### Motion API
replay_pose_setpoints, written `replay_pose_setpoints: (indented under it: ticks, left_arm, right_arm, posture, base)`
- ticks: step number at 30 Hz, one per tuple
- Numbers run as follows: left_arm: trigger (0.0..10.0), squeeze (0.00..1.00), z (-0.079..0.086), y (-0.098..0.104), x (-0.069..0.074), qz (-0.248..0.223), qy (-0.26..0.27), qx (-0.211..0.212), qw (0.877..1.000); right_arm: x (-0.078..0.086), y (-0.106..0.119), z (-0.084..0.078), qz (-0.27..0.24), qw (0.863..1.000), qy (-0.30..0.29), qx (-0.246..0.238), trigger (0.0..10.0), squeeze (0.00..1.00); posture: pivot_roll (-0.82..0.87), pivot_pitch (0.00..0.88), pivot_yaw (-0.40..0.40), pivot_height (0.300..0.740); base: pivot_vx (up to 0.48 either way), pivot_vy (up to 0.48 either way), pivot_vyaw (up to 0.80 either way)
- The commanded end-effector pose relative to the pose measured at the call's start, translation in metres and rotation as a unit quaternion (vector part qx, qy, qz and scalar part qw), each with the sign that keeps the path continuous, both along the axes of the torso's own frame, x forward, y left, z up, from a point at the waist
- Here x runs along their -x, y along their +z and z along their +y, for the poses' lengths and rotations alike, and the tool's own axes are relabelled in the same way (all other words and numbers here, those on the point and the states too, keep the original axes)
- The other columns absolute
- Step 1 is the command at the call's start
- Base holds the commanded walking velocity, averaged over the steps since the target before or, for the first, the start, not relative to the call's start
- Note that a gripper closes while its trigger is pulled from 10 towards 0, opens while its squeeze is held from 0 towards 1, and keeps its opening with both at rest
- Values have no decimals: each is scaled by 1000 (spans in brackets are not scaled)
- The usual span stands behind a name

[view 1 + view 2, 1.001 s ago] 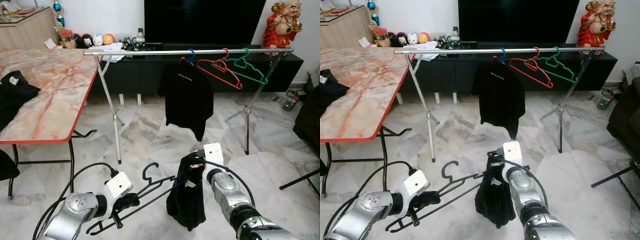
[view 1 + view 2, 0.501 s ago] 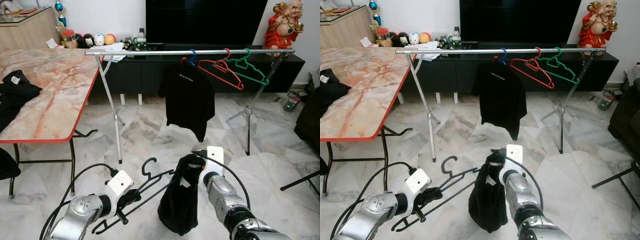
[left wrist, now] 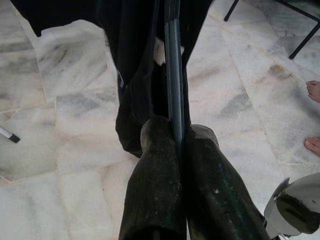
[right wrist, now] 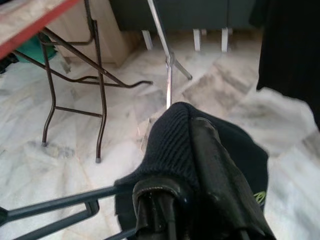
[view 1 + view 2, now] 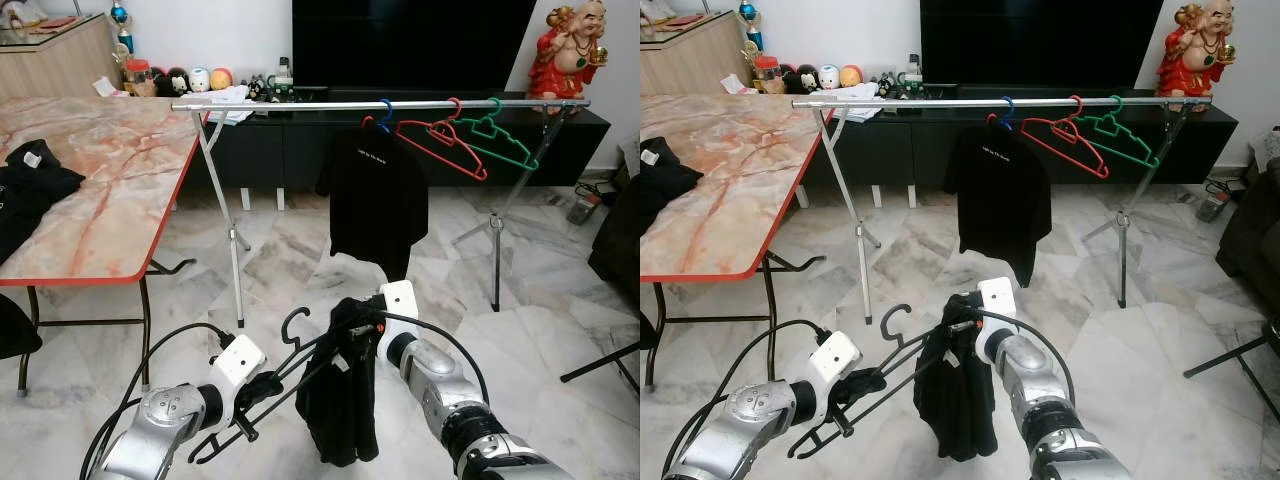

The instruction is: Hang hanger

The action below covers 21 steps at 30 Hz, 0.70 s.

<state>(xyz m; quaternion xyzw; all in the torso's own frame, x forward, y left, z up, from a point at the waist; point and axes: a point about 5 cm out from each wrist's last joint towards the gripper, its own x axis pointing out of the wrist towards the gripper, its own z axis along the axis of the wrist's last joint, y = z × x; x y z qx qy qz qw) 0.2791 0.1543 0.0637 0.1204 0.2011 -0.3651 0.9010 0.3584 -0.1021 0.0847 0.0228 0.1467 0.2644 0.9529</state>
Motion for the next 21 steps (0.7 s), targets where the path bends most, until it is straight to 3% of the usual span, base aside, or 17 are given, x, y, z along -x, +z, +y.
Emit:
replay_pose_setpoints:
  ticks: [1,7,11,15,21]
  left_arm:
    - [10000,0,2,0,-2,-1,3,-1,1000]
    - [10000,0,2,-3,-2,1,7,-7,1000]
    - [10000,0,3,-4,-2,0,11,-13,1000]
    - [10000,0,6,-3,-1,-3,13,-16,1000]
    - [10000,0,9,-3,-1,-5,19,-20,1000]
  right_arm:
    - [-4,13,5,-26,999,20,-9,10000,0]
    - [-8,24,8,-32,999,3,-27,10000,0]
    - [-6,0,-20,21,995,-99,14,10000,0]
    - [0,-14,-39,53,986,-154,34,10000,0]
    - [4,-21,-39,63,984,-164,34,10000,0]
  posture:
    - [77,23,-27,740]
    - [69,29,-26,740]
    - [77,27,-30,740]
    - [81,25,-33,740]
    - [80,21,-29,740]
  base:
    - [0,0,0]
    - [0,0,0]
    - [0,0,0]
    - [0,0,0]
    - [0,0,0]
